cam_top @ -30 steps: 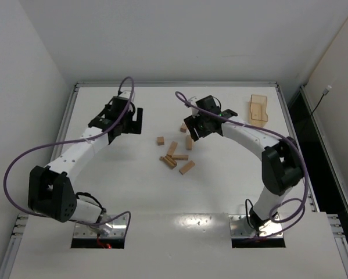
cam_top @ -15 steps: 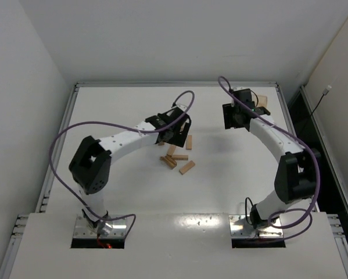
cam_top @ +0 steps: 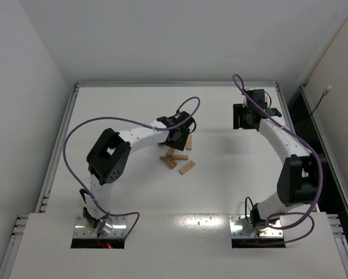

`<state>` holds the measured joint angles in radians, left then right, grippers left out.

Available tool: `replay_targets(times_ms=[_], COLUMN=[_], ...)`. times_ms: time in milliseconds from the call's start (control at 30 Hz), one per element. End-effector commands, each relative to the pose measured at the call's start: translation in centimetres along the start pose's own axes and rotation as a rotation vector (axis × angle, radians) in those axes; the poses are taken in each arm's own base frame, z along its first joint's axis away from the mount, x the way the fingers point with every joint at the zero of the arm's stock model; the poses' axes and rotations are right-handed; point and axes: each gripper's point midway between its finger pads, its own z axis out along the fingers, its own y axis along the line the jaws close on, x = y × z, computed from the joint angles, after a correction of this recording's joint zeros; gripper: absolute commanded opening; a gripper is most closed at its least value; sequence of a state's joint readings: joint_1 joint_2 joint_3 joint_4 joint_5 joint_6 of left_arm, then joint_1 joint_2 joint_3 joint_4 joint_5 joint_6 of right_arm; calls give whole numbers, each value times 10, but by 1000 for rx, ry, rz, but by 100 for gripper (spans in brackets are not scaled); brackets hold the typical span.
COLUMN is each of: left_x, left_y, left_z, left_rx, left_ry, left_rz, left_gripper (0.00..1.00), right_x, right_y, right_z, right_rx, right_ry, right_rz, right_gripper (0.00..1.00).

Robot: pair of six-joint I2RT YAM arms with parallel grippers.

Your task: Build the wood block tower

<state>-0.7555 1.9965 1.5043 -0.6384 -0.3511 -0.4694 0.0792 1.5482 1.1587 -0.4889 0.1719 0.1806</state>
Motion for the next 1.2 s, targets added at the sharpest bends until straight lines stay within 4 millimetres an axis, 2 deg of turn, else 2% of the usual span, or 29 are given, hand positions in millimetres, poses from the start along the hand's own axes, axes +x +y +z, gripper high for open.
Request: replay_targets(times_ms=[0, 200, 333, 700, 733, 800, 833, 933, 1167], left_x=[-18, -12, -10, -3, -4, -7, -11, -22, -65], left_y=[-2, -4, 1, -8, -10, -12, -11, -14, -14], left_z=[8, 18, 29, 40, 42, 41, 43, 41, 30], left_rx=[31, 31, 24, 54, 54, 66, 72, 79, 91], left_ry=[-15, 9, 30, 66, 66, 61, 59, 42, -39], left_rz=[-45, -28, -40, -33, -33, -36, -46, -61, -127], left_gripper=[59, 56, 55, 40, 34, 25, 16, 0, 0], right_x=[-8, -4, -6, 1, 1, 1, 2, 2, 6], right_y=[1, -2, -3, -5, -5, -3, -3, -3, 0], right_z=[-8, -2, 0, 5, 5, 5, 6, 6, 7], right_rx=[-32, -39, -44, -58, -58, -69, -69, -69, -78], right_ry=[-36, -16, -15, 14, 14, 15, 15, 15, 24], right_rz=[32, 44, 60, 71, 71, 71, 71, 71, 80], right_gripper=[59, 59, 59, 58, 58, 58, 58, 58, 57])
